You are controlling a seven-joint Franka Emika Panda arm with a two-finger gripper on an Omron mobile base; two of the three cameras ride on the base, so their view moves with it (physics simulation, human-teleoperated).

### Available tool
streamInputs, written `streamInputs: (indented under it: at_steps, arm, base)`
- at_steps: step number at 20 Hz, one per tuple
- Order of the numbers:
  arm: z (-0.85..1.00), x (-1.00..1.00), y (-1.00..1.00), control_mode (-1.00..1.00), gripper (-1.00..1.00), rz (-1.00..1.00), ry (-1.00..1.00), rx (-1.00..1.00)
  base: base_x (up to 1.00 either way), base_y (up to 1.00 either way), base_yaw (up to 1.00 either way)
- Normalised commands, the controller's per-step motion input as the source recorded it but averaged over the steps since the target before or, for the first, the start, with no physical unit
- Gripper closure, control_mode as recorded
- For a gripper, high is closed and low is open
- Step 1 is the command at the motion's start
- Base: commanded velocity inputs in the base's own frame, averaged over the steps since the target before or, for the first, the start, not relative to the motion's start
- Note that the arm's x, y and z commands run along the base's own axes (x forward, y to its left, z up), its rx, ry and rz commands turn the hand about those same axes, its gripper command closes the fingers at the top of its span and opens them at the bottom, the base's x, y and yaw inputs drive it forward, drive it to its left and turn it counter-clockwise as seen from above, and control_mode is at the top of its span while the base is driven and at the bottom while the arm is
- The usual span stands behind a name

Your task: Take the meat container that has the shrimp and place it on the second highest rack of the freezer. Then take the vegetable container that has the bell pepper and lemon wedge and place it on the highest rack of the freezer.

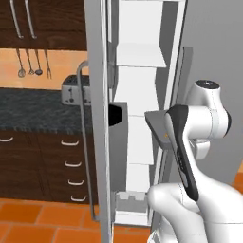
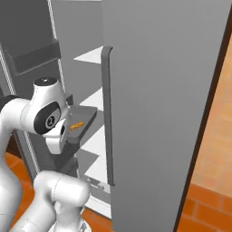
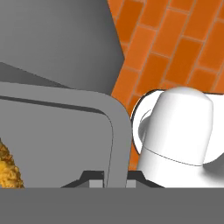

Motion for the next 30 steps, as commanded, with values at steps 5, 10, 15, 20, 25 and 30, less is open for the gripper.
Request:
streamInputs:
  at_steps: [5,10,15,20,25,30]
  arm:
    - [0.00,0.00,0.00,1.00,1.00,0.00,0.00,0.00]
    - [0.00,0.00,0.00,1.00,1.00,0.00,0.00,0.00]
    - [0.00,0.00,0.00,1.00,1.00,0.00,0.00,0.00]
    - [0.00,0.00,0.00,1.00,1.00,0.00,0.00,0.00]
    - [0.00,0.00,0.00,1.00,1.00,0.00,0.00,0.00]
    - [0.00,0.00,0.00,1.00,1.00,0.00,0.00,0.00]
  base:
    - [0.64,0.00,0.00]
    - [0.06,0.30,0.06]
    - [0.15,0.17,0.09]
    - [0.56,0.02,0.01]
    - [0.36,0.26,0.00]
    - [0.13,0.37,0.00]
